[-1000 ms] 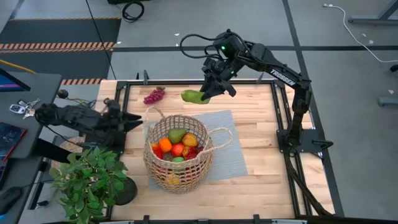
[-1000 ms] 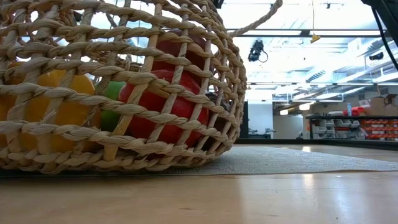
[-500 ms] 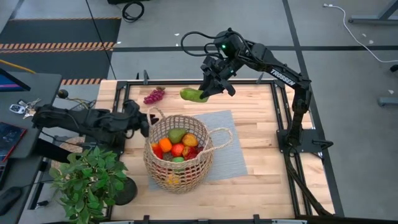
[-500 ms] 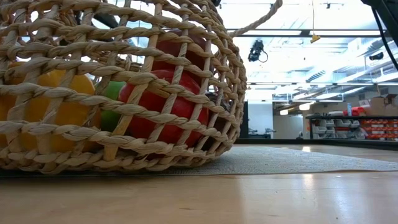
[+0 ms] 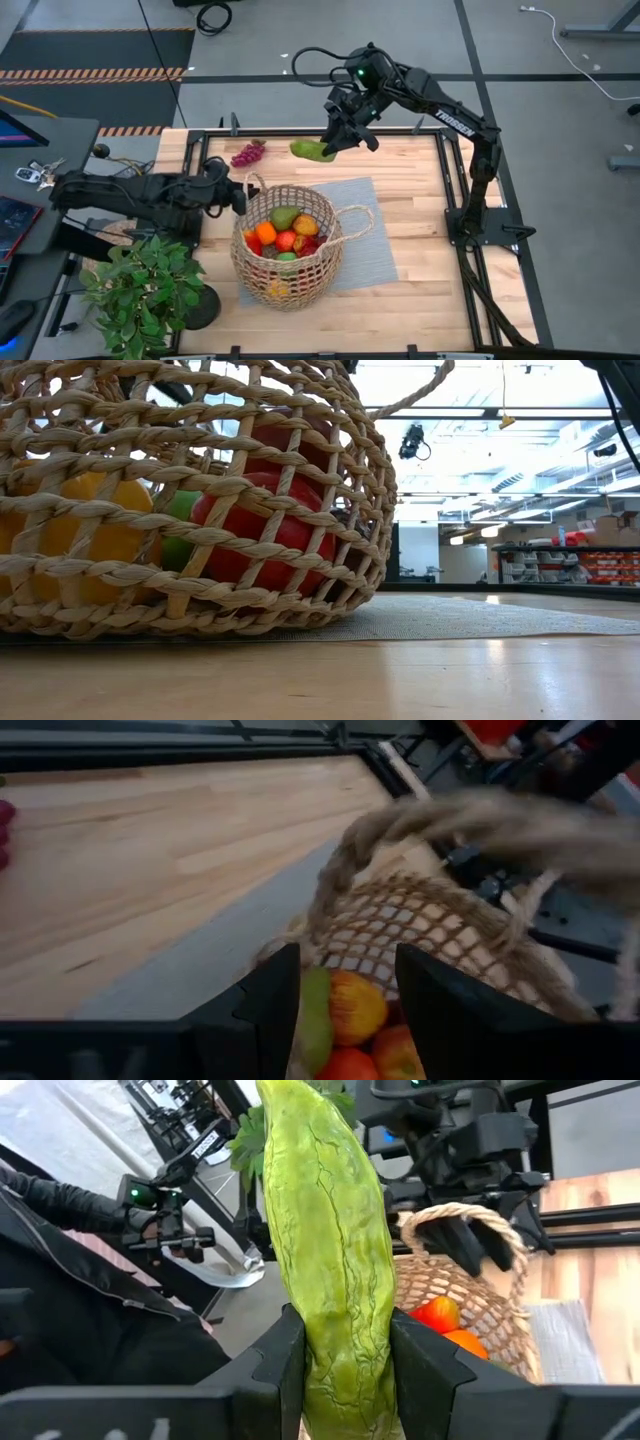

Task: Build produce basket
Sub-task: Put the green cucumber into the brown woven basket

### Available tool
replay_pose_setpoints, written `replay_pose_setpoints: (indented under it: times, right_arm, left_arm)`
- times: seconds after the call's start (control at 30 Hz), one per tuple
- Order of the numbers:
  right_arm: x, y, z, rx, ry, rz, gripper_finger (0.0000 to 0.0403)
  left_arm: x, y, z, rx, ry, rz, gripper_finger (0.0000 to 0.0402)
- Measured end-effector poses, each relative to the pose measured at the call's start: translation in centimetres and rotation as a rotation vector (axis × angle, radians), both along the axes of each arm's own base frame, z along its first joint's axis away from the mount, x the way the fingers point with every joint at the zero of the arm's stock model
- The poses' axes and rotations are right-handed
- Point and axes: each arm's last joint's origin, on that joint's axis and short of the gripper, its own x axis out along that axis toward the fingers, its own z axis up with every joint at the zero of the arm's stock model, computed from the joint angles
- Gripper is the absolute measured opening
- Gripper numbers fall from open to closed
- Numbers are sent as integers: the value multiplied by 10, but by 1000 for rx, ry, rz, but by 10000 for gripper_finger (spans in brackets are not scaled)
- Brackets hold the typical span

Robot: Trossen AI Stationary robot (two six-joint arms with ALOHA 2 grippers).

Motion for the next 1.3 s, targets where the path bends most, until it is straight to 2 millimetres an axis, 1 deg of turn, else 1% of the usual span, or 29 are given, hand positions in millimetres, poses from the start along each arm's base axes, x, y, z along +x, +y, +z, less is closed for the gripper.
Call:
replay_pose_setpoints:
  times: [0.1, 0.2, 0.33, 0.47, 0.57, 0.67, 0.8, 1.0, 1.17, 1.3]
  right_arm:
    - [-2, -5, 0, 0, 0, -15, 123]
    - [-4, -9, 0, -1, -1, -26, 123]
    - [-5, -13, 0, -2, -3, -36, 123]
    - [-6, -15, 1, -15, -16, -38, 123]
    - [-6, -15, 1, -22, -23, -37, 123]
    - [-6, -15, 1, -20, -23, -37, 123]
    - [-7, -16, 2, -22, -23, -42, 123]
    - [-20, -19, 11, -65, -41, -109, 123]
    - [-31, -25, 18, -80, -58, -143, 123]
    - [-32, -26, 18, -70, -50, -150, 123]
  left_arm:
    - [0, 3, 6, -4, -19, 14, 172]
    - [0, 5, 8, 14, -17, 15, 172]
    - [4, 9, 8, -7, -22, -9, 172]
    - [15, 19, 13, 40, -61, -132, 172]
    - [27, 25, 19, 133, -120, -228, 172]
    - [39, 30, 29, 221, -224, -249, 172]
    - [47, 38, 37, 269, -326, -235, 172]
    - [61, 50, 33, 257, -368, -224, 172]
    - [82, 58, 22, 219, -383, -248, 172]
    - [93, 62, 14, 195, -384, -242, 172]
